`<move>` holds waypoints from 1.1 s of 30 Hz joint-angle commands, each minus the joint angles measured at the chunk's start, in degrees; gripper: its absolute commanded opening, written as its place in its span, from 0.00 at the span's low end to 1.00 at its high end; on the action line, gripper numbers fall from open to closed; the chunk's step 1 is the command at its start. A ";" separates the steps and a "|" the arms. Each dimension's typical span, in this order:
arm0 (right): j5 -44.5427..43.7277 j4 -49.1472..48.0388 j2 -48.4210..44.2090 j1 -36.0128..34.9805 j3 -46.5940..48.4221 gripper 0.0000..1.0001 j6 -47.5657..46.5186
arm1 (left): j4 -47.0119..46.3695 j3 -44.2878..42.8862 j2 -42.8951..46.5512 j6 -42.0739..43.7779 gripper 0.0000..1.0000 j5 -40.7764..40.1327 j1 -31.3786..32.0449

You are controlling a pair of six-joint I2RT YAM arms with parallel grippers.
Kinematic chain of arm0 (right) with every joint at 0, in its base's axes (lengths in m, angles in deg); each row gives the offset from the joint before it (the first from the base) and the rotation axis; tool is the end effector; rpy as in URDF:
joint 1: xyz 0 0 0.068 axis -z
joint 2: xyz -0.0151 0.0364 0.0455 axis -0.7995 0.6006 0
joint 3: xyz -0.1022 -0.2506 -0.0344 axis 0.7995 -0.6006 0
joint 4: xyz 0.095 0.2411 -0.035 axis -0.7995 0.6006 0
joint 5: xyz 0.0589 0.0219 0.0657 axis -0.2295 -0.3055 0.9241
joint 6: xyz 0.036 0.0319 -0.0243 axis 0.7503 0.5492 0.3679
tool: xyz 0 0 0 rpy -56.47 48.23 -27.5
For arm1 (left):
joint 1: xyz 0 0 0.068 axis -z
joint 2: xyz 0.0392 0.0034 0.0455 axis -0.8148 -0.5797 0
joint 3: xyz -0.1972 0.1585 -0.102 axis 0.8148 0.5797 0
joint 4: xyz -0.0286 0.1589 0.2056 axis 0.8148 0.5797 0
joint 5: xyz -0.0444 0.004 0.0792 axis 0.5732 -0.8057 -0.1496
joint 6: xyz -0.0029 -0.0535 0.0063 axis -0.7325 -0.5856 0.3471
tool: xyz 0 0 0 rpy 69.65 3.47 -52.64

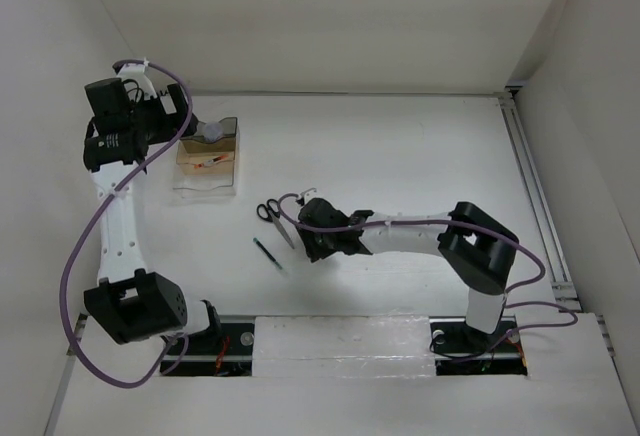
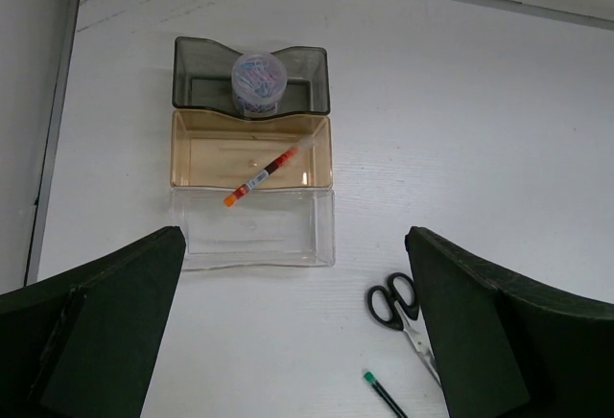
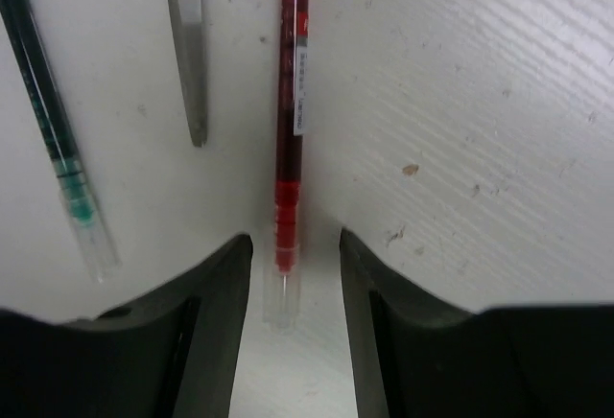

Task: Sort the stationery into containers
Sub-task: Pick up the pen from the center of the board.

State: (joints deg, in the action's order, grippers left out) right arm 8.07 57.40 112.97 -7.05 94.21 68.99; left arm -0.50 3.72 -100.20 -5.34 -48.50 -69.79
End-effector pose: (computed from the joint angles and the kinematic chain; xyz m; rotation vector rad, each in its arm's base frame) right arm 0.1935 0.3277 0.1664 -0.6978 2.4584 0.4477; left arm 0.2897 0.0657 0.4233 -0.0147 1.9327 -0.1786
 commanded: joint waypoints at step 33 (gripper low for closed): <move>-18.33 2.95 -6.34 -1.03 15.32 0.00 10.86 | 14.38 -2.87 -15.86 15.14 1.00 50.49 6.26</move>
State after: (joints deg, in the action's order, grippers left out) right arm -6.27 63.37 107.68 -8.12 104.31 77.45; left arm 10.01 3.76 -116.46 5.78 -8.48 -63.32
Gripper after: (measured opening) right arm 0.054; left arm 0.996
